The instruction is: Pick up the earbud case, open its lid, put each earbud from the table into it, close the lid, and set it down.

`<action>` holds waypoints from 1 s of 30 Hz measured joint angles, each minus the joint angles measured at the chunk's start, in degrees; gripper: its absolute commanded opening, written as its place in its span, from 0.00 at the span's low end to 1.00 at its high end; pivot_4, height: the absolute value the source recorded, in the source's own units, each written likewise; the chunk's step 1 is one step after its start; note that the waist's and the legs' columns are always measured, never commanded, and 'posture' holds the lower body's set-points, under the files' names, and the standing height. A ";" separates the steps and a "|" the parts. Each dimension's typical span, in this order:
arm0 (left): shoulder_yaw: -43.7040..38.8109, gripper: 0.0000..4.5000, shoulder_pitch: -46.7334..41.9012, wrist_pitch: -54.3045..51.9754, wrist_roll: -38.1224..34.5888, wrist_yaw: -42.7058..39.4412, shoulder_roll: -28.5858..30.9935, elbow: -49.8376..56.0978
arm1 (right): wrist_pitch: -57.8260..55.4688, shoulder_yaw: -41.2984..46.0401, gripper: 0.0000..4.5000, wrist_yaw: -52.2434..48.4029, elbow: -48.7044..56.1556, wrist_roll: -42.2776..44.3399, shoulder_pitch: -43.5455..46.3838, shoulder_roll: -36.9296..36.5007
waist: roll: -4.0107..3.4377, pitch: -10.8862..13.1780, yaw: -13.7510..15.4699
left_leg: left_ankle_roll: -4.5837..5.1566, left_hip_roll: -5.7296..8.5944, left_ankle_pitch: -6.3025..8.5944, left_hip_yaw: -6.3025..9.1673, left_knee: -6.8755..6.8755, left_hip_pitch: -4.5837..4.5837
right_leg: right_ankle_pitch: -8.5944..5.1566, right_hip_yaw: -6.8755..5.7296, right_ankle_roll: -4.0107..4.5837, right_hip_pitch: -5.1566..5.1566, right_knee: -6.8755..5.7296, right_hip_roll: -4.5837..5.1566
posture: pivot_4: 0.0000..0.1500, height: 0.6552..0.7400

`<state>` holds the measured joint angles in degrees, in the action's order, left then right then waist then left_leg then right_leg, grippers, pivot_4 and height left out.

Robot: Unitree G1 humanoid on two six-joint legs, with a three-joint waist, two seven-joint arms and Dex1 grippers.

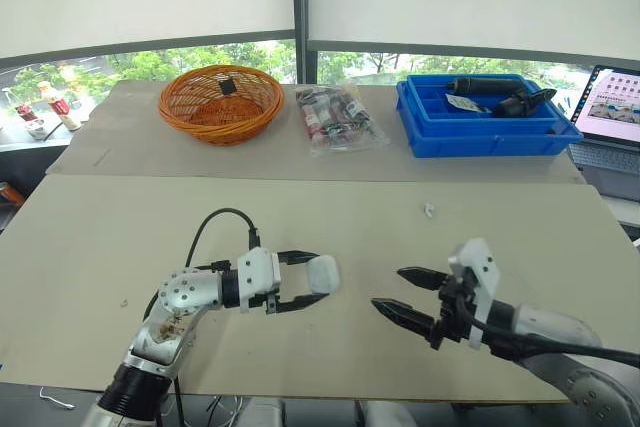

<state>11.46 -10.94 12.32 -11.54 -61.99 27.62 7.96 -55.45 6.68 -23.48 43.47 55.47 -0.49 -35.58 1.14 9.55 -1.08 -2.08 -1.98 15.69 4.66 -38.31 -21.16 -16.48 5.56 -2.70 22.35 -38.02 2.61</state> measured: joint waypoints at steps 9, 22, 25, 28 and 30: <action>1.90 0.57 -3.82 8.33 0.57 -0.28 -1.51 -3.36 | -6.48 -1.40 1.00 11.65 -3.13 15.23 7.30 2.60 | 0.00 0.00 0.06 | 0.01 0.00 0.00 0.01 -0.01 -0.04 | 0.00 -0.02 -0.01 0.02 0.03 0.00 | 1.00 0.66; 3.08 0.57 -4.11 9.11 1.10 0.74 -2.06 -4.00 | -6.46 -4.29 1.00 18.95 -4.66 27.45 9.18 -1.08 | 0.00 0.00 -0.09 | 0.02 0.00 0.00 0.03 0.00 -0.05 | 0.00 -0.03 -0.02 0.02 0.04 -0.01 | 1.00 0.66; 3.09 0.57 -4.11 9.11 1.12 0.94 -2.06 -4.00 | -6.38 -4.57 1.00 19.11 -5.29 28.44 9.27 -1.74 | 0.00 0.00 -0.08 | 0.02 -0.01 0.00 0.03 0.00 -0.05 | 0.00 -0.03 -0.02 0.03 0.04 -0.01 | 1.00 0.66; 3.09 0.57 -4.11 9.11 1.15 1.27 -2.06 -4.00 | -6.31 -4.94 0.81 19.21 -5.77 29.03 9.27 -2.14 | 0.00 0.00 -0.08 | 0.02 -0.01 0.00 0.03 0.00 -0.05 | 0.00 -0.03 -0.02 0.03 0.04 -0.01 | 1.00 0.66; 3.09 0.57 -4.11 9.11 1.19 1.35 -2.07 -4.00 | -6.20 -5.26 0.66 19.52 -5.87 29.10 9.28 -2.17 | 0.00 0.00 -0.08 | 0.02 -0.01 0.00 0.03 0.00 -0.05 | 0.00 -0.03 -0.02 0.03 0.04 -0.01 | 1.00 0.66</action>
<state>14.55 -15.05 21.44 -10.35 -60.64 25.55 3.96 -61.65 1.43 -3.96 37.61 84.57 8.80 -37.75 1.14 9.55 -1.16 -2.06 -1.99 15.69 4.69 -38.31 -21.21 -16.49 5.53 -2.73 22.38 -37.98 2.60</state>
